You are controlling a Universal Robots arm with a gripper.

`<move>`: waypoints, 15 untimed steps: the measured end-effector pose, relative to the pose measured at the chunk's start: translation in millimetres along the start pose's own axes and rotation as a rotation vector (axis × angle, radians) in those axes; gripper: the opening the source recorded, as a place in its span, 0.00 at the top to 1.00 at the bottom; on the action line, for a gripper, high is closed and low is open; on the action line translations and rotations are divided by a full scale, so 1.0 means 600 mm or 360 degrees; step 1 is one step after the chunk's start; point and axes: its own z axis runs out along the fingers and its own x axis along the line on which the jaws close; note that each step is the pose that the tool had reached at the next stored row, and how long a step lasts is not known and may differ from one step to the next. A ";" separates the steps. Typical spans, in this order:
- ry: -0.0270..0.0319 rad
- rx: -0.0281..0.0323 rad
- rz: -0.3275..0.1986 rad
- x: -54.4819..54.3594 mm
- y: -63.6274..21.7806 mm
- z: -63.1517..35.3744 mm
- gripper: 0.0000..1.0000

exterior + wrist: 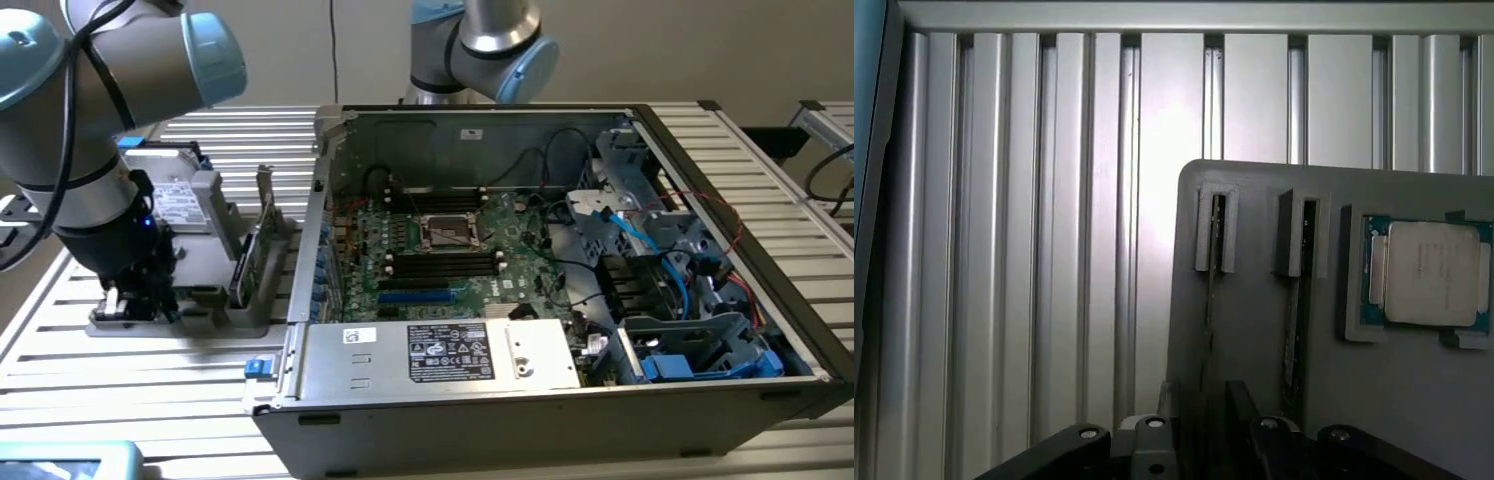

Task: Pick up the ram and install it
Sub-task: 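Pick up the ram and move it above insertion slot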

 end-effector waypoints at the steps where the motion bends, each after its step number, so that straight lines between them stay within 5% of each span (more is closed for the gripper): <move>1: -0.00018 0.00001 0.0000 0.000 0.000 0.000 0.78; 5: -0.00084 0.00001 0.0000 0.000 0.001 -0.012 0.87; 15: -0.00105 0.00001 0.0000 0.002 0.003 -0.085 0.87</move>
